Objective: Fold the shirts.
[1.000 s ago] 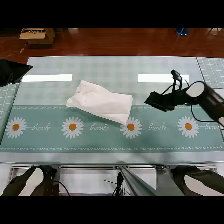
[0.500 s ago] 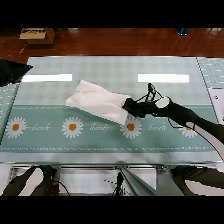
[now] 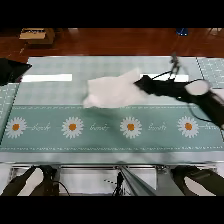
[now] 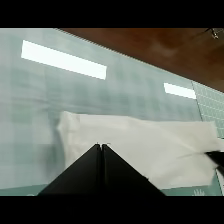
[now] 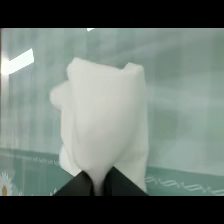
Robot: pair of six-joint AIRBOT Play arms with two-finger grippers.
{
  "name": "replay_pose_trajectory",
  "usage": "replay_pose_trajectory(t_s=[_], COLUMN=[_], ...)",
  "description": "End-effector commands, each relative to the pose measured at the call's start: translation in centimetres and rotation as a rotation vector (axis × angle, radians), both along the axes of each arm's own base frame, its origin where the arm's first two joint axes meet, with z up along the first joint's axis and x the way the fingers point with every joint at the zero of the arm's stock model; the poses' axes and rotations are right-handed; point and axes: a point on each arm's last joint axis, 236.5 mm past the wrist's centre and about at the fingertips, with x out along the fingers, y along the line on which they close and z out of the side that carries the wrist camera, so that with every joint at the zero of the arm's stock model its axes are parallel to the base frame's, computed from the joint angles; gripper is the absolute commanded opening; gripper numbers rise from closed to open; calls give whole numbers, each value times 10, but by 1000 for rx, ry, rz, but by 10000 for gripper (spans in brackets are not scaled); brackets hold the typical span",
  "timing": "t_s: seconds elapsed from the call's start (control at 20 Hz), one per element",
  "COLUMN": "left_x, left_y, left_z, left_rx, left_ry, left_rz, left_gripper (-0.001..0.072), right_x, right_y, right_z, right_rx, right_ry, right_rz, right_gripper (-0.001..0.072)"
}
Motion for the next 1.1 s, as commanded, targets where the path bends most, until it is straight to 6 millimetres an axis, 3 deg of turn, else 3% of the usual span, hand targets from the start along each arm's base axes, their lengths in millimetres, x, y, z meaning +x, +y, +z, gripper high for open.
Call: replay_pose_trajectory(t_s=[0.0,0.2,0.3,0.4,0.5,0.65,0.85,1.05], left_x=[9,13,16,18,20,21,21,21], left_y=[7,9,11,12,13,15,15,15], left_z=[-10,-18,-21,-26,-30,-31,-31,-31], left_rx=[-11,-20,-24,-30,-34,-34,-15,5], left_ry=[20,41,49,61,70,71,58,45], left_rz=[23,24,30,30,30,36,25,15], left_gripper=[23,23,23,22,22,23,23,23], right_x=[-29,-120,-174,-227,-265,-309,-402,-431], right_y=[-117,-260,-319,-361,-382,-394,-400,-389], right_z=[31,7,3,-1,-3,-6,-1,-13], right_rx=[-176,-403,-495,-558,-574,-581,-705,-608], right_ry=[72,365,499,636,733,851,1163,1257], right_rz=[-186,-482,-660,-810,-892,-953,-949,-1013], right_gripper=[21,20,20,20,20,21,20,21])
